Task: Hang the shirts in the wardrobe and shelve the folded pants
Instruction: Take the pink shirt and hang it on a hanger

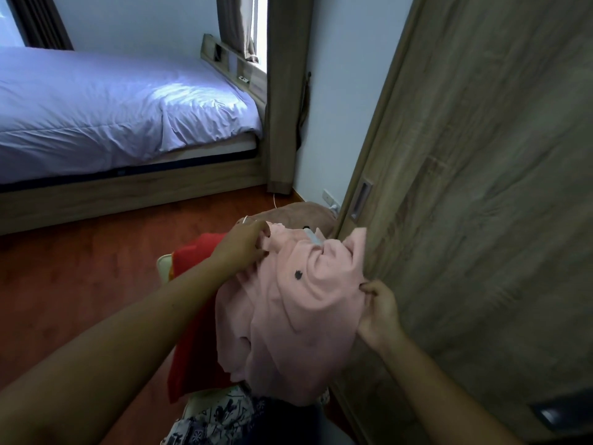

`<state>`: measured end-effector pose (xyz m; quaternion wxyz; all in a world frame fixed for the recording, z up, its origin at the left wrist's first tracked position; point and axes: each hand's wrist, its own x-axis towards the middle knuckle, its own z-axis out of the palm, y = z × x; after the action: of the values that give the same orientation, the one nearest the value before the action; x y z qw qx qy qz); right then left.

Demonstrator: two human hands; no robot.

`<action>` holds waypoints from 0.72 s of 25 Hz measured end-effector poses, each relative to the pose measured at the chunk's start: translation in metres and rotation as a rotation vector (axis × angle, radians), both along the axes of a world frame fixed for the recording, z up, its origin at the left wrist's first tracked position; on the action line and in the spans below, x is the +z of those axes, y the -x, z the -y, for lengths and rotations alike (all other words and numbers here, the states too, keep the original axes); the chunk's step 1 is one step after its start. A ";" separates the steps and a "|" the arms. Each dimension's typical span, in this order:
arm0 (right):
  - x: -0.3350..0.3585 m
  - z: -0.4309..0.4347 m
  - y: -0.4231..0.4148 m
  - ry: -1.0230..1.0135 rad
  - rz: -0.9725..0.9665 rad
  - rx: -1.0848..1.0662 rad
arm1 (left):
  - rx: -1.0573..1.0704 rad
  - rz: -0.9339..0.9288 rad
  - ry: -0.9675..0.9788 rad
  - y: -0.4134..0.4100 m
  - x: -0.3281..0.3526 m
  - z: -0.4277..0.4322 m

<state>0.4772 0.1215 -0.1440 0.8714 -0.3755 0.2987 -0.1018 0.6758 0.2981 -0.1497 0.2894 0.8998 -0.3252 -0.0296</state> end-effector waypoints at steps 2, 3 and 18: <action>0.015 0.005 -0.002 -0.024 0.078 -0.018 | -0.034 -0.070 -0.027 0.001 0.005 0.001; 0.021 0.009 -0.003 -0.009 0.078 0.001 | -0.042 -0.159 -0.024 0.002 0.006 0.001; 0.197 0.092 0.199 0.201 0.631 0.063 | -0.338 -1.615 0.411 0.227 0.062 0.163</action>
<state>0.2786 0.0293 0.0532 0.8824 -0.4185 -0.0091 -0.2148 0.4483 0.1348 -0.0881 0.5820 0.4714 -0.1478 -0.6459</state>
